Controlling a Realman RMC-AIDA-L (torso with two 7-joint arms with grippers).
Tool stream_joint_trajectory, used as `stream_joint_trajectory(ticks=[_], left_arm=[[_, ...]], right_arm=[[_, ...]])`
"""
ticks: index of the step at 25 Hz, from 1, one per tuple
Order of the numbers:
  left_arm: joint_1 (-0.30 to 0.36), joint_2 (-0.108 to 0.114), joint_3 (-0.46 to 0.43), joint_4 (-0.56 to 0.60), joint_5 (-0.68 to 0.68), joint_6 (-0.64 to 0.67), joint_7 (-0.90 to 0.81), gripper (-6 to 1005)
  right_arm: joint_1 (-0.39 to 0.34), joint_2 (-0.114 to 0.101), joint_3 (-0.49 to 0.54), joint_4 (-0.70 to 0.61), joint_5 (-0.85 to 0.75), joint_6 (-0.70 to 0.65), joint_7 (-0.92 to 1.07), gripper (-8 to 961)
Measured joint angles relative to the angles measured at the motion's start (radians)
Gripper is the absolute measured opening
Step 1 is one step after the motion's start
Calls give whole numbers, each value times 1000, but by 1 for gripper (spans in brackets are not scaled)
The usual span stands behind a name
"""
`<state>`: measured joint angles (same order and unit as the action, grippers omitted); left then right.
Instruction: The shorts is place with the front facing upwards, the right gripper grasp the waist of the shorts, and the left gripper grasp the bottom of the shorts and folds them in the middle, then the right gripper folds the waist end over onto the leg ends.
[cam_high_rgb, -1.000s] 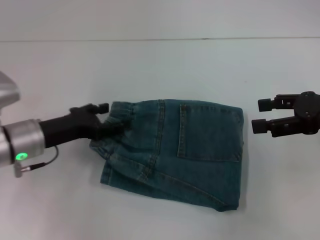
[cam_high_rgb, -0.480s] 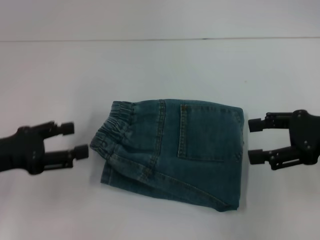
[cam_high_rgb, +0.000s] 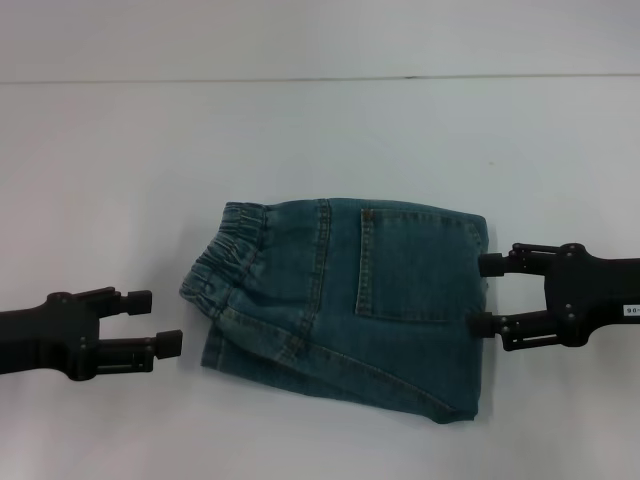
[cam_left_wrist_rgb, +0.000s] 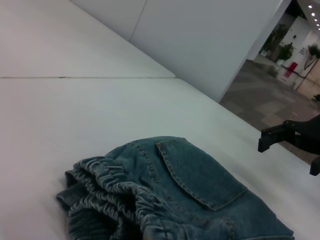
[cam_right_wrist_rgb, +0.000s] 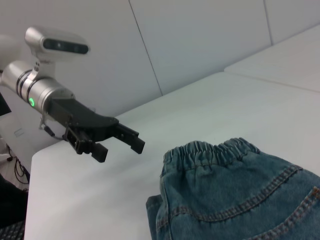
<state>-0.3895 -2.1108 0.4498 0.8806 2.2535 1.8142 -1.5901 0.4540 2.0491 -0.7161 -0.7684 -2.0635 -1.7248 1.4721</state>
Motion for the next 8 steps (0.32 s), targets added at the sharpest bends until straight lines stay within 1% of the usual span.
stream_joint_trajectory(ticks=[8], left_arm=[[-9,0,-1,0,1,-5,-12,905]], right_arm=[[-1,0,-3,10,-3,23,-4,947]])
